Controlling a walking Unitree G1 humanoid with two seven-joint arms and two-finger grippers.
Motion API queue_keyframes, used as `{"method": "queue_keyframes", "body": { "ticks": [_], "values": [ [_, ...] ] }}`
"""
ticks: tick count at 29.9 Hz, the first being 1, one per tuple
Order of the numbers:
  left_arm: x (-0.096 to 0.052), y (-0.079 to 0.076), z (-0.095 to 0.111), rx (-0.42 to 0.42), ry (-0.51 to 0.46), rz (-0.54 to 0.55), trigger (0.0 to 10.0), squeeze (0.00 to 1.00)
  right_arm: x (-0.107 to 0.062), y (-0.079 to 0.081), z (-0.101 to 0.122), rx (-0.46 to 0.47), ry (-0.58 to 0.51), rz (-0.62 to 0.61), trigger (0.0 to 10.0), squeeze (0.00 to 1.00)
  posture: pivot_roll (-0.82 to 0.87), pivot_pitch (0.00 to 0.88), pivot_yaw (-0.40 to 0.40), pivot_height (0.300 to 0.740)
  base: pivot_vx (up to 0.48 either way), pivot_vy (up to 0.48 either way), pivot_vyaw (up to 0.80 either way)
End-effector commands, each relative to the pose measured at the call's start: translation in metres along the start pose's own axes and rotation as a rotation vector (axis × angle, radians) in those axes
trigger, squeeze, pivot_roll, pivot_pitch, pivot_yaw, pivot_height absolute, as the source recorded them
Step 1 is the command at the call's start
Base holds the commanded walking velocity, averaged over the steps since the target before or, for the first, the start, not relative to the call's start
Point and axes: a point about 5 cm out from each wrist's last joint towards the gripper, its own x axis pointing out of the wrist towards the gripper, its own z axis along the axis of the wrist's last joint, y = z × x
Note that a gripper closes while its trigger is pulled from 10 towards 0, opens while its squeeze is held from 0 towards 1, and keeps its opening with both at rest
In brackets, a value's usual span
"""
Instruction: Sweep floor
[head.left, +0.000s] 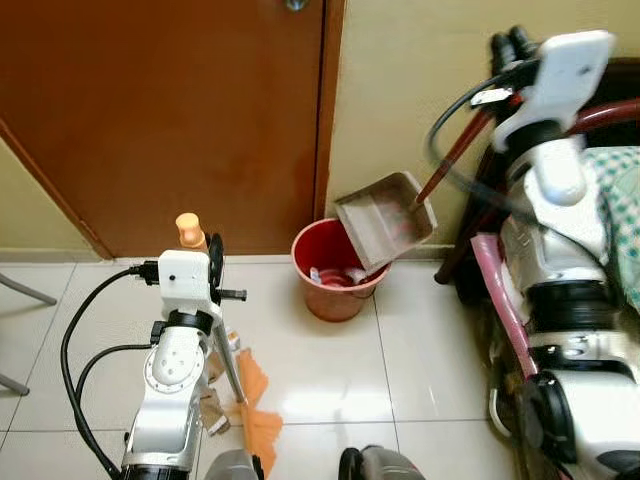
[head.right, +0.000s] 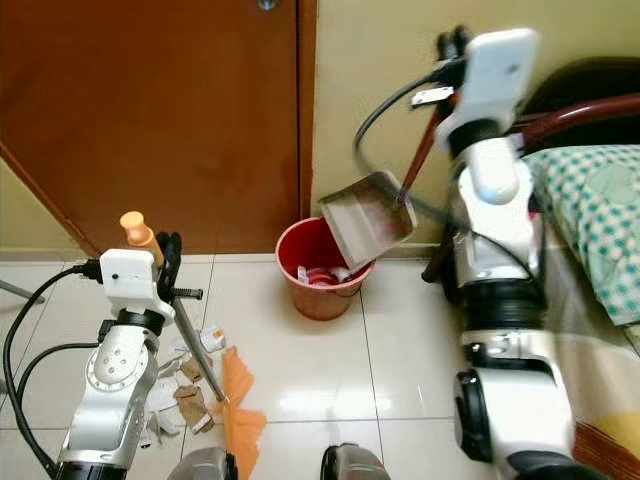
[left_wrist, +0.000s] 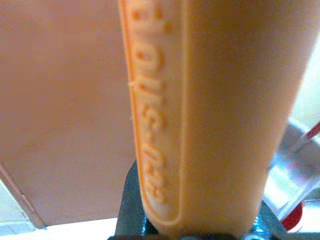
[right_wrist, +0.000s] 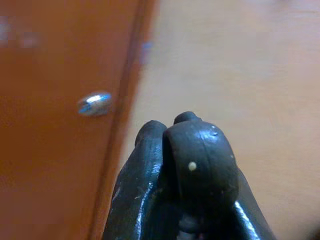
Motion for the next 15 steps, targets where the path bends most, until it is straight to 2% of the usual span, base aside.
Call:
{"method": "queue_keyframes", "body": {
  "ticks": [1,2,4,9,13,15],
  "values": [
    [-0.002,-0.002,-0.001,-0.010,0.013,-0.009,10.0,0.00,0.000,0.014,0.013,-0.046,-0.080,0.097,10.0,0.00,-0.03,0.100,-0.017,0.740,0.000,0.000,0.00],
    [-0.003,-0.003,-0.001,-0.012,0.015,-0.012,10.0,0.00,-0.005,0.027,0.009,-0.058,-0.076,0.184,10.0,0.00,-0.03,0.104,-0.018,0.740,0.000,0.000,0.00],
    [-0.003,-0.003,-0.001,-0.014,0.016,-0.015,10.0,0.00,-0.009,0.035,0.007,-0.078,-0.079,0.228,10.0,0.00,-0.03,0.106,-0.018,0.740,0.000,0.000,0.00],
    [-0.004,-0.006,-0.001,-0.020,0.016,-0.021,10.0,0.00,-0.010,0.036,0.014,-0.074,-0.113,0.215,10.0,0.00,-0.03,0.113,-0.020,0.740,0.000,0.000,0.00],
    [-0.003,-0.009,-0.001,-0.025,0.016,-0.029,10.0,0.00,0.005,0.031,0.053,-0.023,-0.250,0.152,10.0,0.00,-0.03,0.114,-0.020,0.740,0.000,0.000,0.00],
    [-0.003,-0.009,-0.001,-0.025,0.017,-0.029,10.0,0.00,0.008,0.031,0.061,-0.021,-0.276,0.147,10.0,0.00,-0.03,0.114,-0.020,0.740,0.000,0.000,0.00]
  ]
}}
